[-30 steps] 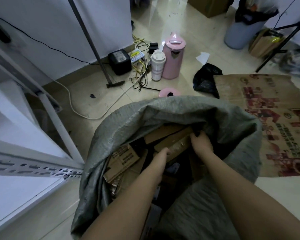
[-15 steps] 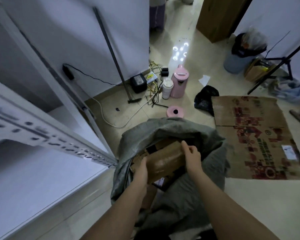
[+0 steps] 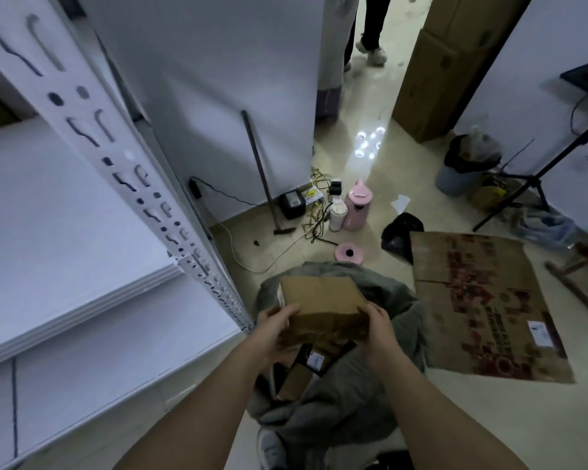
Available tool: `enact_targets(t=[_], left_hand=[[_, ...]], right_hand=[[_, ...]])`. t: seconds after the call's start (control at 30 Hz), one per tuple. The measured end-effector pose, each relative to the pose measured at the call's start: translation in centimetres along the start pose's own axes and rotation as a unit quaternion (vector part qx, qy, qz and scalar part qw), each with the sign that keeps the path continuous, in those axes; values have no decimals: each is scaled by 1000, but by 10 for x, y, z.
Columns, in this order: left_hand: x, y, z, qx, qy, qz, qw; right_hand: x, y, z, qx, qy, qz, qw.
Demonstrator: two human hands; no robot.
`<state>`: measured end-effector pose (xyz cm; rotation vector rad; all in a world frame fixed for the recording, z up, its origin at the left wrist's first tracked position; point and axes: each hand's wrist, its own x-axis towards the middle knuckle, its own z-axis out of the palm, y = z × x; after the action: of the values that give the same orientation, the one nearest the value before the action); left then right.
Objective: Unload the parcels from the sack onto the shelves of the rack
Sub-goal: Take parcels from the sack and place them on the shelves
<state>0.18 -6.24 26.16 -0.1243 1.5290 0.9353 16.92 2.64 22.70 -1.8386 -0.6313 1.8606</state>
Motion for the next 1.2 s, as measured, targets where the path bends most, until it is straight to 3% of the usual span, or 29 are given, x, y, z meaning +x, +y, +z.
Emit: enact_targets(t=[0.17,0.33,0.53,0.73,0.83,0.87,0.9,0.93,0.97,1.03,1.07,1.1,1.13,1.2], left_hand=[[-24,6,3,88,71,161,980],[-47,11,5,252,143,314,904],[-61,15,-11,475,203,456,724],[-68,22,-23,659,187,548,479],[-63,20,-26,669,172,597,408],[-62,18,-26,667,167,599,409],[-64,16,-24,666,162,583,436],[-66,13,-21,651,160,556,490],[-67,11,-17,614,154,512,581],[-75,17,-7,420,138,394,806],[-79,24,-1,278,111,325,897],[-83,32,3,138,72,259,953],[-87,40,7,33,40,218,975],[-85,49,8,2,52,197,979]], right_hand=[[-27,-9,18,-106,13,-19,994],[-56,-19,47,-102,-53,19,993],[-64,-34,57,19,-155,67,985],[-63,-55,52,-54,-167,66,982],[-58,-55,47,-115,-181,59,975],[-56,-53,45,-116,-176,52,976],[-54,-50,43,-111,-169,40,978],[-52,-47,42,-96,-164,27,981],[-50,-44,39,-79,-160,11,984],[-50,-40,33,-50,-160,-15,986],[-49,-39,30,-45,-165,-26,985],[-48,-39,26,-49,-172,-35,983],[-49,-40,23,-57,-182,-42,981],[-52,-45,18,-85,-204,-52,974]])
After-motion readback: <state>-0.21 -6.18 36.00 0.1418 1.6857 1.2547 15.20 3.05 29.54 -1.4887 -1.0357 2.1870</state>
